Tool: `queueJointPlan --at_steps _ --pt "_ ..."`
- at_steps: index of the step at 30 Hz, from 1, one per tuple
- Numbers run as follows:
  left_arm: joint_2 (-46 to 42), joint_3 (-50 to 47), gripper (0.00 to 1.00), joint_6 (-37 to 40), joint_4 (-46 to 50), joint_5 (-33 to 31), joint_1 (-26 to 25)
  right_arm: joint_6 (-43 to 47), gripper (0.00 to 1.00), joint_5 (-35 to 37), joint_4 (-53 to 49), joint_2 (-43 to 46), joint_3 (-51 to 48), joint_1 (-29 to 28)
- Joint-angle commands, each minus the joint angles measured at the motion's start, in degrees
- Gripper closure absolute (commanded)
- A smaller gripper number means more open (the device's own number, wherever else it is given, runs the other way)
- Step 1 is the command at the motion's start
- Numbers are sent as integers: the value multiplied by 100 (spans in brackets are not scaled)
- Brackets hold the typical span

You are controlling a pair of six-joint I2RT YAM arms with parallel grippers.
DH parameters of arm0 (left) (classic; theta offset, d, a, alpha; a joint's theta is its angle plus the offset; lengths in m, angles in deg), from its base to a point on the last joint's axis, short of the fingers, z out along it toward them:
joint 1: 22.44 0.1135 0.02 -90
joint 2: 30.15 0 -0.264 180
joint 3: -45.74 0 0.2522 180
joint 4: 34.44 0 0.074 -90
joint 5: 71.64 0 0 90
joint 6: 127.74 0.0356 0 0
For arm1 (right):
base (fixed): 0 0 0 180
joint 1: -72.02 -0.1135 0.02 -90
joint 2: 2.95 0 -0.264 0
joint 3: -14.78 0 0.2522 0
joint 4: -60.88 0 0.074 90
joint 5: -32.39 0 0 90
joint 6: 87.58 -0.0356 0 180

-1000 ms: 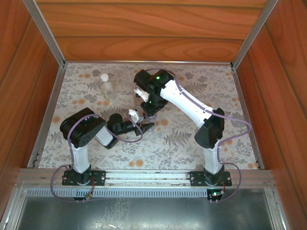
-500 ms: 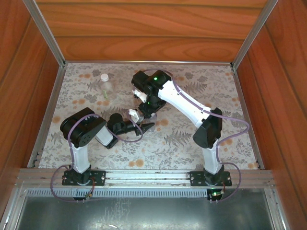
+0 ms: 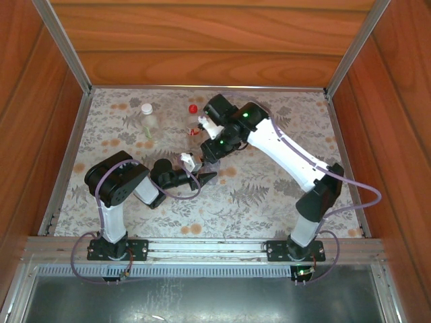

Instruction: Screw on the bottle caps

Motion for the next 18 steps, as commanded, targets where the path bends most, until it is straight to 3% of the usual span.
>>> queueJointPlan --at_steps 1,18 --pt "206 -24 43 -59 376 51 80 -440 41 -690 677 162 -422 294" --pt "153 -67 43 -85 385 59 106 -443 70 -766 855 62 -1180 501"
